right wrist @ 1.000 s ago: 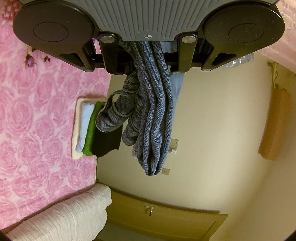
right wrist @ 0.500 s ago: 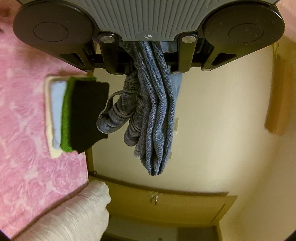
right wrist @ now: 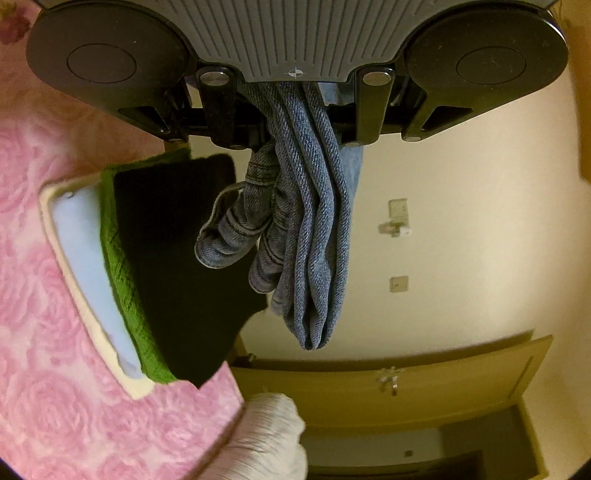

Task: Fold clothes
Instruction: 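Carry the folded jeans with both grippers toward the stack of folded clothes, then lower the folded jeans with both grippers onto the clothes stack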

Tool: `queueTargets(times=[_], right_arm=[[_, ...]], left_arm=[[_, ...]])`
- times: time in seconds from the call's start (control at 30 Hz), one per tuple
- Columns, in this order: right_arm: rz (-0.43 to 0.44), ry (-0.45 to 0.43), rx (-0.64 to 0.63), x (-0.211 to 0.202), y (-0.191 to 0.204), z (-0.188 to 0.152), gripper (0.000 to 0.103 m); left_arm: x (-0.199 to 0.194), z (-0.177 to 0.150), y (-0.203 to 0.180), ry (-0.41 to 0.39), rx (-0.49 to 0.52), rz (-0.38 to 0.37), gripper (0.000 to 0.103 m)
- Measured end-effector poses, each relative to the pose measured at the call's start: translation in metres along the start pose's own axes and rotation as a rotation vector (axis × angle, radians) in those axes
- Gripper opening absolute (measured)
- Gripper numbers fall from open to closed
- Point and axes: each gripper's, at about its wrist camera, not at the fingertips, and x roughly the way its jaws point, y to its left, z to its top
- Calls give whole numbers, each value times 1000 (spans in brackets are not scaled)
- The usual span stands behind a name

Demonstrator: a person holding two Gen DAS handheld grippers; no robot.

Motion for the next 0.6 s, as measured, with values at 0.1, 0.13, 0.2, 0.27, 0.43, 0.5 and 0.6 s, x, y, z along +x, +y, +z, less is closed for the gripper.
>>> queueTargets(times=[0.1,0.13,0.2,0.27,0.43,0.5,0.6], right_arm=[[-21,-18,12,21,-2,15,26],[-20,-24,12,27,-2,21,26],[-16,-38,14,39,-2,33,26],[-14,-51,20,48,-3,46,26],[-27,-75,50,67,-11,73,26],[-33,-80,56,74,-15,82,26],[-49,-82,65,84,-26,93,27]], left_arm=[[13,27,11,15,7,0,34],[17,36,12,16,14,-2,34],[25,53,14,20,28,-5,34],[37,69,15,32,36,-3,34],[65,97,22,60,44,6,34],[74,105,27,64,44,10,34],[88,111,38,73,46,26,35]])
